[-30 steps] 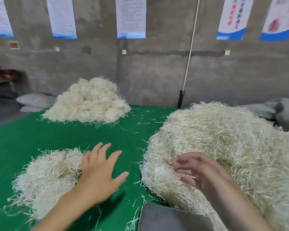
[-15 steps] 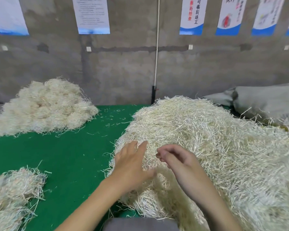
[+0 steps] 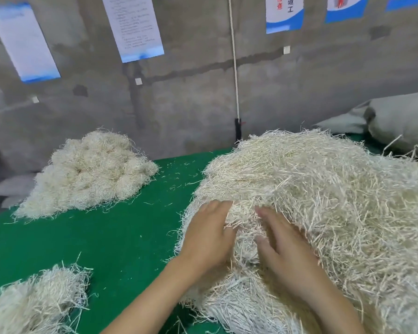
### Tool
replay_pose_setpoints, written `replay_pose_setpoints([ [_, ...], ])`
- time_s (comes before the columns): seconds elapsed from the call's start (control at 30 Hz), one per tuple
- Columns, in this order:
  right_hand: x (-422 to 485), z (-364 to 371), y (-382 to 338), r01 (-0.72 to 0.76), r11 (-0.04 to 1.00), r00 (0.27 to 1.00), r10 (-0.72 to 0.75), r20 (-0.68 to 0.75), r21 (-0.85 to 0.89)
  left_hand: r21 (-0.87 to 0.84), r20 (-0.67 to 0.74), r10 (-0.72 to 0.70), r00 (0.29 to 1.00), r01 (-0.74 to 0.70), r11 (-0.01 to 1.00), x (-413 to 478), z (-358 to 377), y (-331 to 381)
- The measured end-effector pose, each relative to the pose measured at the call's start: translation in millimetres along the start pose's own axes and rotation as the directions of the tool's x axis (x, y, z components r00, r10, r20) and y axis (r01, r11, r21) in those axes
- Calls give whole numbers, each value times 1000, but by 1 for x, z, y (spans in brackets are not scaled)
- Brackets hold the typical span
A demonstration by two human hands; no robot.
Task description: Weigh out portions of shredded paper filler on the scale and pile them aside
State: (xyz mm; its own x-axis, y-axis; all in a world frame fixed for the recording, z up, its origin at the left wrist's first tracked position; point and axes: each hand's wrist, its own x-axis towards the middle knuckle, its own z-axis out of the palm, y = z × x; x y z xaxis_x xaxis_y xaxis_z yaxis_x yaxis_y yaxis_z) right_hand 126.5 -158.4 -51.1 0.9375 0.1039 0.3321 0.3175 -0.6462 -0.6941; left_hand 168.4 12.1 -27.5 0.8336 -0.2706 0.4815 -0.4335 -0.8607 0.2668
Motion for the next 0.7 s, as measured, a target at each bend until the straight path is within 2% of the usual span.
replay_pose_setpoints([
  [0.13, -2, -3, -8, -38, 996, 997, 44, -67, 87, -201, -103, -26, 994, 5, 980, 2, -26, 4],
  [0.23, -4, -6, -8, -142, 986, 985, 149, -92, 83, -513, -182, -213, 960, 92, 853, 4, -43, 12],
  [0.33, -5, -11, -7, -202, 976, 972, 210, -102, 78, -720, -153, -455, 877, 217, 659, 17, -61, 17],
  [0.4, -6, -14, -7, -205, 977, 970, 210, -118, 56, -805, -90, -531, 843, 252, 537, 24, -71, 19],
  [0.47, -7, -15, -9, -188, 981, 970, 192, -150, 40, -906, -5, -606, 796, 252, 339, 27, -80, 23],
  [0.53, -9, -15, -10, -168, 985, 970, 170, -173, 26, -963, 69, -636, 769, 217, 158, 34, -86, 25],
  [0.63, -10, -17, -16, -179, 984, 963, 172, -207, -15, -948, 317, -602, 733, 251, -194, 39, -98, 35],
  [0.67, -10, -18, -17, -187, 982, 960, 176, -219, -33, -934, 353, -583, 732, 242, -262, 40, -102, 40],
  [0.7, -10, -20, -18, -186, 982, 958, 172, -228, -42, -932, 354, -566, 744, 233, -277, 41, -105, 42],
])
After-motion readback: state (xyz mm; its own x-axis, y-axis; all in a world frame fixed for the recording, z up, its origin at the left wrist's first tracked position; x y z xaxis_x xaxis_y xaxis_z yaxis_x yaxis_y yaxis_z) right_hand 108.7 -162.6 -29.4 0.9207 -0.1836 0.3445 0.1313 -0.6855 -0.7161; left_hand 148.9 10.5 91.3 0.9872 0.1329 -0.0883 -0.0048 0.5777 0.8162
